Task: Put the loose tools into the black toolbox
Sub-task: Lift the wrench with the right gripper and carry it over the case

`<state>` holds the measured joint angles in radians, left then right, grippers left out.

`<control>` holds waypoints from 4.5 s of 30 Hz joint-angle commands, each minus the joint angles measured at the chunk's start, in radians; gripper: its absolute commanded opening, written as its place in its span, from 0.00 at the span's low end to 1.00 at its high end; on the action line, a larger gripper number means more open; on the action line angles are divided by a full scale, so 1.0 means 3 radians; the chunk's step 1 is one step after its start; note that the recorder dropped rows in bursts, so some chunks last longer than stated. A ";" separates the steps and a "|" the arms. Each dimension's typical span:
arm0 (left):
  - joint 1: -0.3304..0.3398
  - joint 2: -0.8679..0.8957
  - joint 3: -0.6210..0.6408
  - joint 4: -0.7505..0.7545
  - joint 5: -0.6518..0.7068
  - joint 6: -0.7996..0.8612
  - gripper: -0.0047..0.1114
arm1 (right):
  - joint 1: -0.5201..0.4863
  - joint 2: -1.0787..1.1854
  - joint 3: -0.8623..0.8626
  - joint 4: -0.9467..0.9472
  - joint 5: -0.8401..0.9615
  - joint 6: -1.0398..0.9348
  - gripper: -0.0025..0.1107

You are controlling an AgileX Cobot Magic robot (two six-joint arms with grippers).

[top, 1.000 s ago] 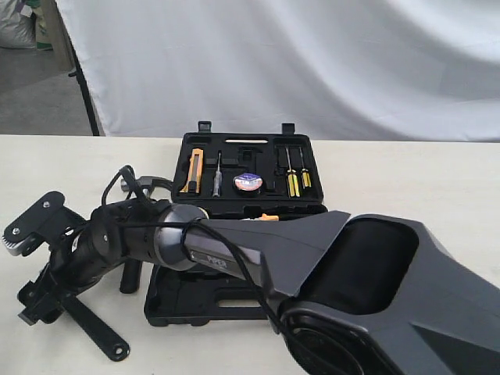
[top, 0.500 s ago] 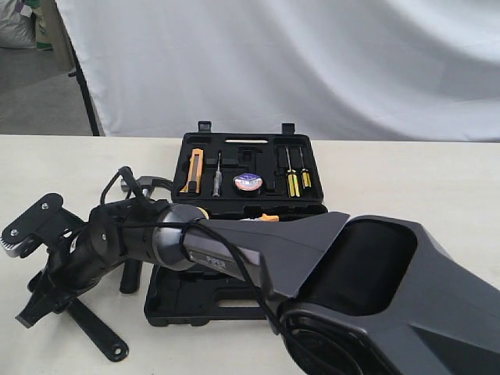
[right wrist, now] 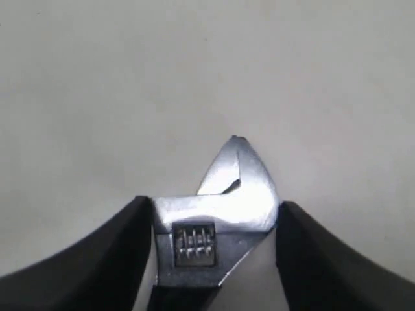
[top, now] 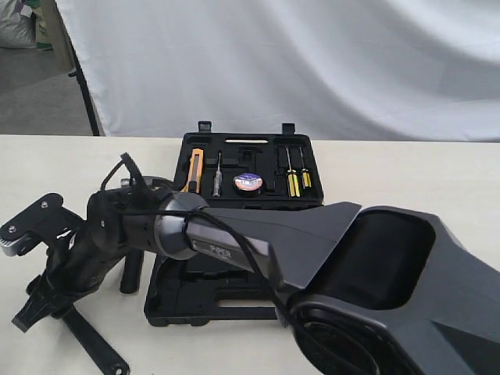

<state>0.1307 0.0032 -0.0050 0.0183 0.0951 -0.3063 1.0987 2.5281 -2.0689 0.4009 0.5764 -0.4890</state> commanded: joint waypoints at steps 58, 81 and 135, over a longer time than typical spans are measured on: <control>0.0084 -0.0011 -0.0009 0.0015 -0.0024 -0.0016 0.05 | 0.0115 0.0115 -0.0003 -0.0469 0.0114 0.0624 0.56; 0.0084 -0.0011 -0.0009 0.0015 -0.0024 -0.0016 0.05 | 0.0115 -0.0070 -0.0003 -0.0468 0.0517 0.0622 0.02; 0.0084 -0.0011 -0.0009 0.0015 -0.0024 -0.0016 0.05 | -0.0481 -0.1130 0.0550 -0.0661 0.2149 0.0080 0.02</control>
<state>0.1307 0.0032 -0.0050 0.0183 0.0951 -0.3063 1.0022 2.2190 -1.9267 0.2116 1.2146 -0.4783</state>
